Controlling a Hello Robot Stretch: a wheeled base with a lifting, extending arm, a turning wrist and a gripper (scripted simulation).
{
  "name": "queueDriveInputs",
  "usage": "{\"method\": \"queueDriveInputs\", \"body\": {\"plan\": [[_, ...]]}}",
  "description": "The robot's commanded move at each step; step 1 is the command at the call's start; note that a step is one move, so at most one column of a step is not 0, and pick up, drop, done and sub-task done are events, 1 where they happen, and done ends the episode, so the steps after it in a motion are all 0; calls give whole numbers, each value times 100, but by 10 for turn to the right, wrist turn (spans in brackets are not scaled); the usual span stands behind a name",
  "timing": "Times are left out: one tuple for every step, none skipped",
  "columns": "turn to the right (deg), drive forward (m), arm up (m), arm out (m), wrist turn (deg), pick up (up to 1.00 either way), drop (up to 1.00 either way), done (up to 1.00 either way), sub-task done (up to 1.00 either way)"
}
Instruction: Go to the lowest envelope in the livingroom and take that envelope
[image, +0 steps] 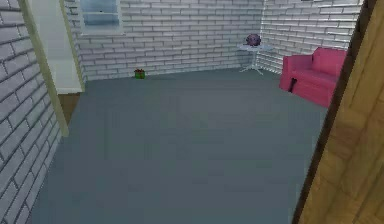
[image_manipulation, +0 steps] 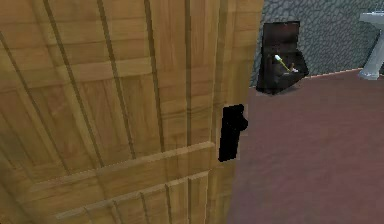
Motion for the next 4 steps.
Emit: {"method": "queueDriveInputs", "body": {"plan": [[30, 0, 0, 0, 0, 0, 0, 0, 0], [0, 65, 0, 0, 0, 0, 0, 0, 0], [90, 0, 0, 0, 0, 0, 0, 0, 0], [0, 100, 0, 0, 0, 0, 0, 0, 0]]}}
